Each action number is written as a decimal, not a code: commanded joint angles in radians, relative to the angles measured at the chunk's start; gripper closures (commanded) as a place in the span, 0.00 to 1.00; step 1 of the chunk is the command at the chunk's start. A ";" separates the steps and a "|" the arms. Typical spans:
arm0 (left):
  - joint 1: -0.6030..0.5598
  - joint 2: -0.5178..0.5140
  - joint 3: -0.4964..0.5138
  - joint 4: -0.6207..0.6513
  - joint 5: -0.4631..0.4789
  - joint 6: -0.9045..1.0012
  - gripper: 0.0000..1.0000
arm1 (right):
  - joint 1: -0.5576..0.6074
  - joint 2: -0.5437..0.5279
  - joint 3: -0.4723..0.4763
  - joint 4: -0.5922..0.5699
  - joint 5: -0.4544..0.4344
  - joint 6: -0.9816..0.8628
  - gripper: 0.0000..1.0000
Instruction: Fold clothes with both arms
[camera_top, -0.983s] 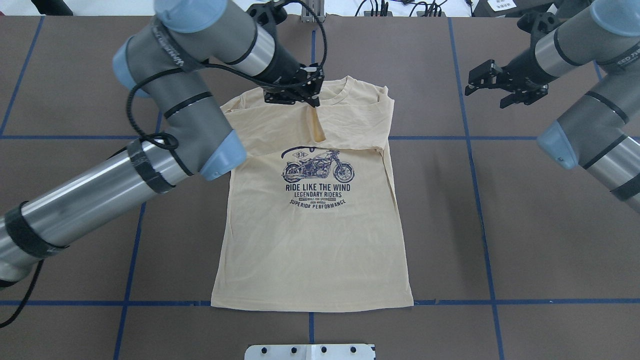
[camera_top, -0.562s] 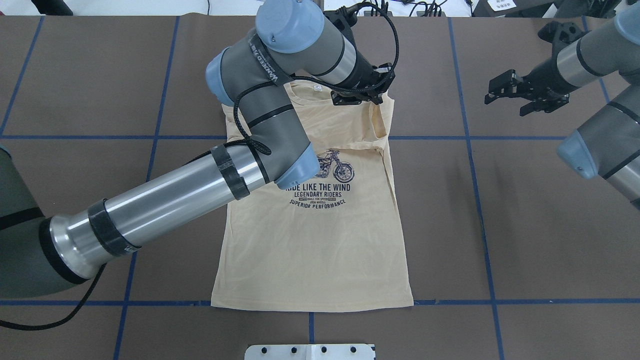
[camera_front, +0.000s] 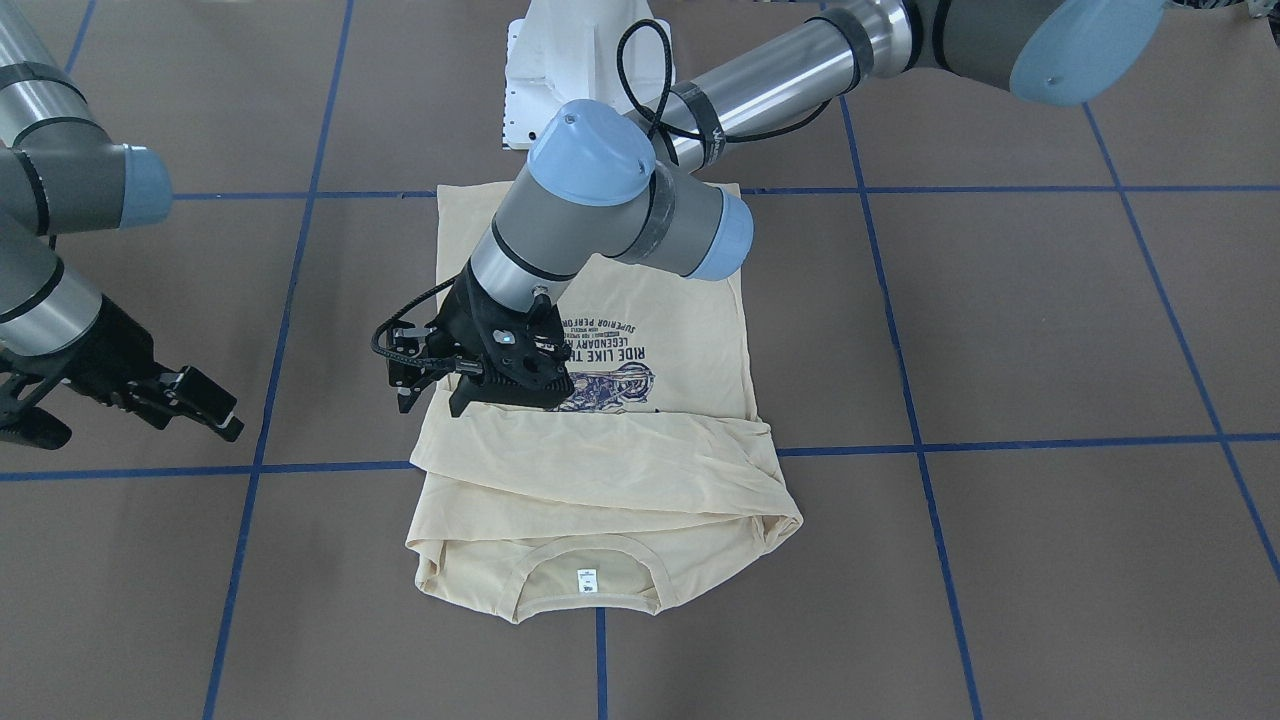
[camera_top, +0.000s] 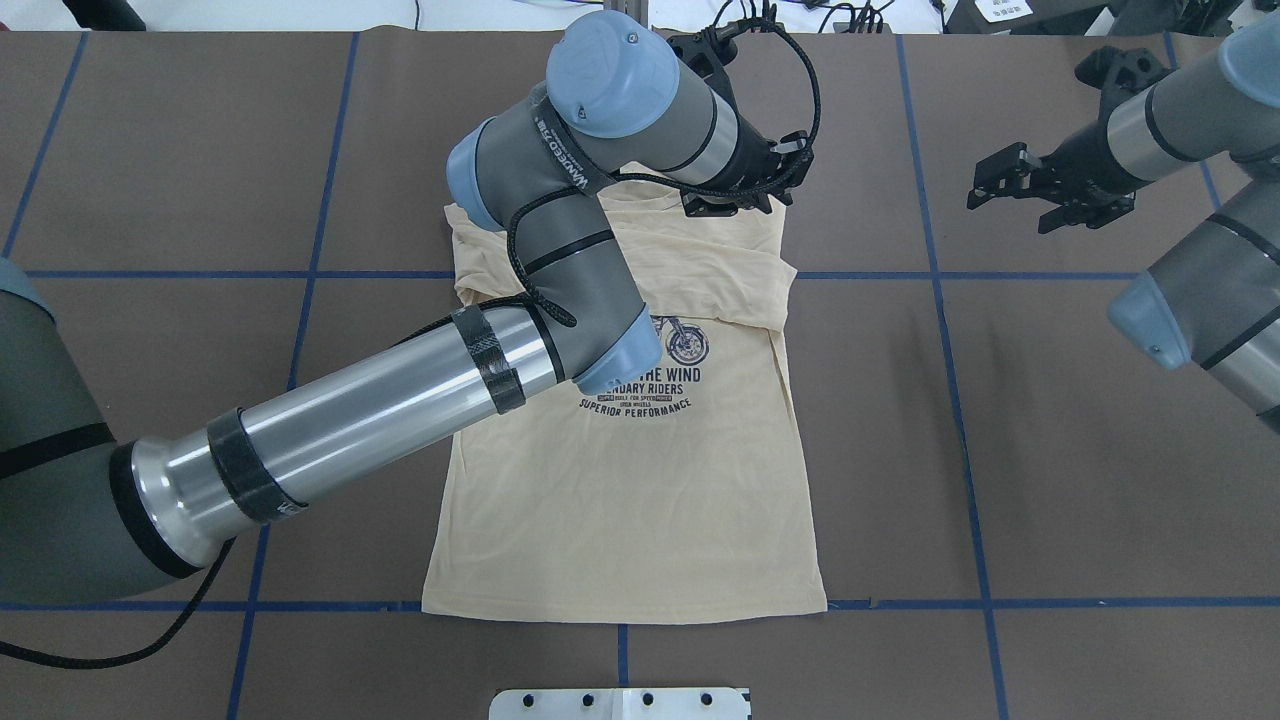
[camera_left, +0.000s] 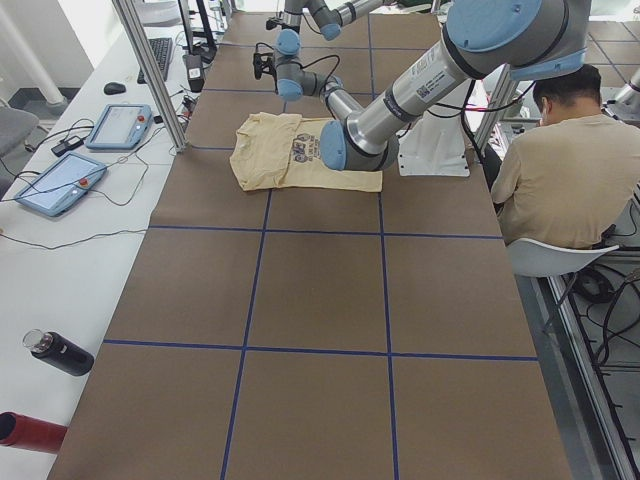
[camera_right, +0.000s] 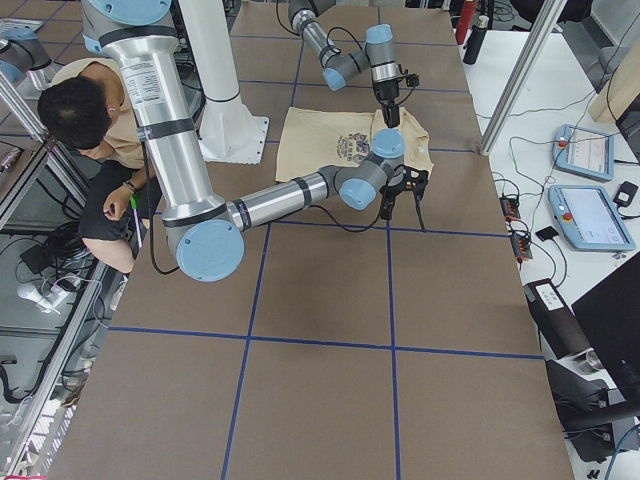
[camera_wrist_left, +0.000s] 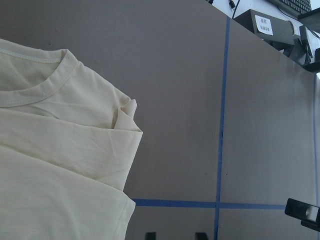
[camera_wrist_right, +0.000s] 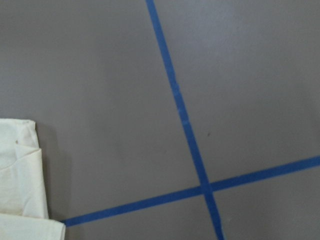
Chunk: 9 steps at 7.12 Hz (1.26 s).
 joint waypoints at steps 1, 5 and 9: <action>-0.066 0.154 -0.162 0.006 -0.124 0.025 0.06 | -0.167 -0.060 0.181 -0.011 -0.125 0.238 0.00; -0.187 0.590 -0.555 0.018 -0.199 0.289 0.08 | -0.546 -0.079 0.360 -0.151 -0.511 0.567 0.00; -0.272 0.729 -0.628 0.020 -0.283 0.319 0.07 | -0.703 -0.082 0.384 -0.190 -0.621 0.791 0.01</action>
